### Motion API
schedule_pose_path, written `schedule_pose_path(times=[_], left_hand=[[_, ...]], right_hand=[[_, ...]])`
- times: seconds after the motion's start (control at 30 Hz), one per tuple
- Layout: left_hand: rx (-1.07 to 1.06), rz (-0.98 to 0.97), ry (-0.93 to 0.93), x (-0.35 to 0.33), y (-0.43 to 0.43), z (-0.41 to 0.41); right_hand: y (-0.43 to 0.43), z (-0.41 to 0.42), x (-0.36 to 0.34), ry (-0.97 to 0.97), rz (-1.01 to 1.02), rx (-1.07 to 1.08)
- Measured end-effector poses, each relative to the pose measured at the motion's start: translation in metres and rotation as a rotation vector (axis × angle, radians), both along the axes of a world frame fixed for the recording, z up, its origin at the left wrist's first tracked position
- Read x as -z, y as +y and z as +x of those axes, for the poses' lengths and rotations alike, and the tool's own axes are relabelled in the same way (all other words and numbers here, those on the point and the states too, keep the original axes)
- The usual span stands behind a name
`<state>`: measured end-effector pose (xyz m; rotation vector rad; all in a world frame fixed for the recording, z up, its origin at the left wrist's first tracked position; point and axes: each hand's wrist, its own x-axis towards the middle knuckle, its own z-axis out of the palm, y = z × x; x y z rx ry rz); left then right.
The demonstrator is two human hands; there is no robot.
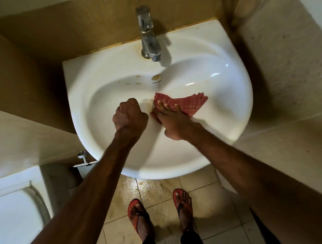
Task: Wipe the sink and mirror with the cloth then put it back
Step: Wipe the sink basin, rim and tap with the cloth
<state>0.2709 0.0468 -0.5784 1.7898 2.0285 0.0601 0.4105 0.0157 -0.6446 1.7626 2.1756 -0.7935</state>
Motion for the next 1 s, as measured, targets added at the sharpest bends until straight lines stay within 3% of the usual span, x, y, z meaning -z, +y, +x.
schedule_pose_path(times=[0.2,0.27,0.4,0.53,0.77,1.0], left_hand=[[0.021,-0.036,0.012,0.004,-0.006,0.010],[0.034,-0.046,-0.003,0.004,-0.010,0.018],[0.046,-0.036,-0.024,0.004,-0.013,0.030],[0.052,-0.025,-0.015,0.006,-0.011,0.030],[0.070,0.009,0.066,0.005,-0.004,0.017],[0.007,0.045,0.024,0.007,0.000,-0.003]], right_hand=[[-0.002,0.047,-0.033,0.260,-0.145,-0.046],[-0.004,0.058,-0.037,0.325,-0.088,-0.092],[-0.008,0.081,-0.016,-0.030,0.315,-0.200],[-0.012,0.061,-0.004,-0.155,0.255,-0.075],[-0.014,-0.025,0.010,0.298,0.334,-0.009],[0.006,-0.004,-0.009,-0.110,0.270,0.019]])
